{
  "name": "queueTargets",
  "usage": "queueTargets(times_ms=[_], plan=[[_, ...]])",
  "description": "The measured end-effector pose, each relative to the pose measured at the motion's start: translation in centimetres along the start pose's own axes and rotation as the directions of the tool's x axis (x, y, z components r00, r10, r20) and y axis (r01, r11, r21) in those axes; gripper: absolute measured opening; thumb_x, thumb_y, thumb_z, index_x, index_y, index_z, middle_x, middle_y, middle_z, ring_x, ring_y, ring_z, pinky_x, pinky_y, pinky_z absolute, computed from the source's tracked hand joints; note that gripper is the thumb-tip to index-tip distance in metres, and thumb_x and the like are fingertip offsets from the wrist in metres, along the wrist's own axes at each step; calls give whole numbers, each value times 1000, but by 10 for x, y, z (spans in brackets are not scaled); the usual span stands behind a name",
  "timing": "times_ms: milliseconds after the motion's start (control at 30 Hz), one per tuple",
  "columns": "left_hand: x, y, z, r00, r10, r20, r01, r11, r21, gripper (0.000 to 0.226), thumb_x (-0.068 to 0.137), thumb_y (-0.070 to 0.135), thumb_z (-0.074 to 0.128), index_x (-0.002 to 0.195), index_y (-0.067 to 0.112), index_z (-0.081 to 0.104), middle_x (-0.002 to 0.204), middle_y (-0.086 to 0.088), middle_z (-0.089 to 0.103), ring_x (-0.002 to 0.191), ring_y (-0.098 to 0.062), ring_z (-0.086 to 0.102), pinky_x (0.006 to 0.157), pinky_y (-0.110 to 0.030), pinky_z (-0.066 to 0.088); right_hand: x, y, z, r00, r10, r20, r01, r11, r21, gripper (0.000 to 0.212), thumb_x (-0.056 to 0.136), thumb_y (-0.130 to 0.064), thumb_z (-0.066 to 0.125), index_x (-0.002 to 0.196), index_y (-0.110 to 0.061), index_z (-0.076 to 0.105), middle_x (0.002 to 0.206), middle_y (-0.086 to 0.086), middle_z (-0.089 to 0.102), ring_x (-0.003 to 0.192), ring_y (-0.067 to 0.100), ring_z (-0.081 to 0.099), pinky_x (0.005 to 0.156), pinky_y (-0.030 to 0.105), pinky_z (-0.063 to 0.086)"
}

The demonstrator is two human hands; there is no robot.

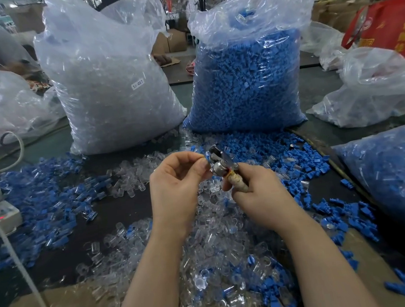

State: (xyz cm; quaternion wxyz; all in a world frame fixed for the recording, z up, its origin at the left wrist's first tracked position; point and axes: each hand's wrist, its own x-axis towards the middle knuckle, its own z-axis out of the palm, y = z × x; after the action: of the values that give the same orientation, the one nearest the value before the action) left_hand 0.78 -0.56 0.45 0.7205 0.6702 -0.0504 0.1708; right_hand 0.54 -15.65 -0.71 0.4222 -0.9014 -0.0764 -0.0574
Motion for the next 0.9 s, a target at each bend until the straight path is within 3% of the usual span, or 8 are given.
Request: queueTargets(times_ms=[300,400,467,533,600,667,767,900], plan=[[2,6,-2,999,-51,-10,51,999,-7,11,85,-1,70,84,10,71,77,-1,74,72,-11,71,67,-16,55,1,2,2,1000,-28,-3,28,999,-21,15,77,-19,50,87,-18,61,70,0,60,65,23,54,61,43,48],[10,10,-23,994,-63,-93,76,987,142,11,82,6,75,82,17,74,76,-1,74,73,-16,72,71,-24,57,1,4,2,997,-40,-67,36,998,-48,18,74,-24,46,86,-21,59,70,-3,60,65,20,54,58,37,44],[16,9,-49,981,0,-193,91,883,461,6,81,17,78,82,22,76,71,4,72,71,-12,69,76,-31,56,2,6,0,993,-42,-106,37,998,-51,14,74,-26,46,83,-22,56,64,-5,57,60,16,50,52,32,36],[18,7,-76,959,77,-272,163,637,754,5,82,25,78,87,22,77,78,6,71,74,-10,62,77,-32,49,2,8,0,991,-33,-127,28,999,-39,1,78,-23,52,77,-23,52,59,-6,53,55,10,45,50,31,28],[18,3,-99,929,71,-362,302,418,857,8,84,24,75,91,20,77,90,-5,72,85,-23,61,73,-36,43,2,8,-1,991,-40,-130,36,999,-35,10,79,-22,53,72,-27,47,61,-12,55,56,8,46,50,29,25],[17,-1,-115,882,-6,-472,455,279,846,8,86,23,74,93,19,77,100,-15,70,96,-37,61,71,-39,44,1,7,-1,992,-48,-116,42,998,-50,12,78,-24,52,71,-29,45,67,-25,56,59,2,48,48,28,23],[14,-6,-131,808,-86,-582,586,208,783,13,86,25,75,97,16,76,109,-21,66,101,-43,59,76,-45,49,2,8,-1,992,-45,-117,37,997,-68,16,81,-21,55,72,-30,46,70,-26,57,61,1,49,47,28,24],[12,-8,-138,766,-48,-641,627,278,728,14,89,18,71,99,10,77,108,-26,66,101,-47,59,81,-51,51,2,9,1,987,-49,-151,33,994,-104,21,81,-18,58,70,-31,45,57,-11,53,58,5,49,47,26,25]])
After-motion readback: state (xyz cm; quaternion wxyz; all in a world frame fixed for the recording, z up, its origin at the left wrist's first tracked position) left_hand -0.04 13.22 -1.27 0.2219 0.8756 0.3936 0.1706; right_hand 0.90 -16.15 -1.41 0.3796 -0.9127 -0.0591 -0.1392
